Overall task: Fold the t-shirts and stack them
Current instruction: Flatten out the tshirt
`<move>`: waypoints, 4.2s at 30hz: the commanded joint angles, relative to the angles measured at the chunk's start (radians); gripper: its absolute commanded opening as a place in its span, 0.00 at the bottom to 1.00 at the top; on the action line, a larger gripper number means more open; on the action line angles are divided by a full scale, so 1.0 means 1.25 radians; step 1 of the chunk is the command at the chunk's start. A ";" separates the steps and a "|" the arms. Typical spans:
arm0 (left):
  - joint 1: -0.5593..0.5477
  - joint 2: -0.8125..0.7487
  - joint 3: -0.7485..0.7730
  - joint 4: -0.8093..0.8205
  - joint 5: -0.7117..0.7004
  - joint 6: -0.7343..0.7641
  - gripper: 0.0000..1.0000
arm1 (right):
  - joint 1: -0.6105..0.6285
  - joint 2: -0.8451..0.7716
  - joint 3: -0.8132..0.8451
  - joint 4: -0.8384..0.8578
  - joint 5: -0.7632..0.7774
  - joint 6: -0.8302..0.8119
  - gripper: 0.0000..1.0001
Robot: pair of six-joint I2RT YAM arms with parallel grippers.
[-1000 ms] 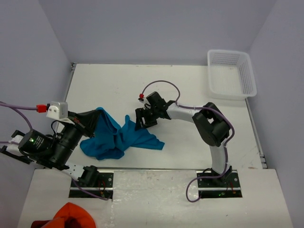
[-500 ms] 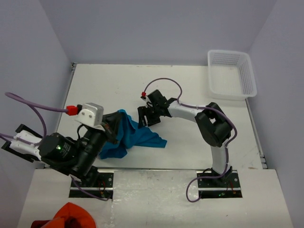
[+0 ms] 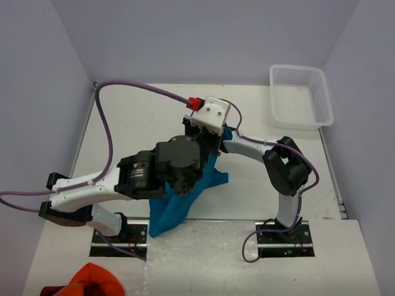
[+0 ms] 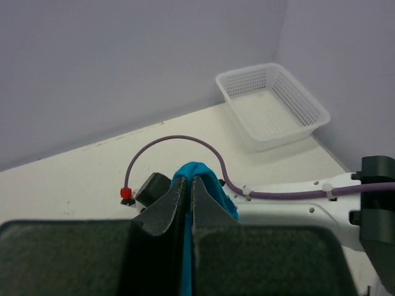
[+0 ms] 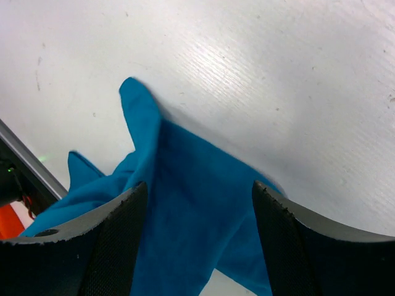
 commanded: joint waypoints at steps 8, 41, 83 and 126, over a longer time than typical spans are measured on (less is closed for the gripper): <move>0.546 -0.188 -0.211 -0.119 0.497 -0.126 0.00 | -0.004 -0.024 -0.024 0.008 0.027 -0.010 0.69; 0.981 -0.091 -0.257 -0.115 0.753 -0.093 0.00 | 0.043 -0.370 -0.321 0.099 0.040 0.092 0.68; 1.031 -0.138 -0.336 -0.092 0.772 -0.112 0.00 | 0.169 -0.424 0.105 -0.353 0.455 -0.060 0.00; 1.030 -0.023 0.291 -0.155 0.756 -0.040 0.00 | 0.650 -0.361 0.742 -0.498 0.927 -0.499 0.00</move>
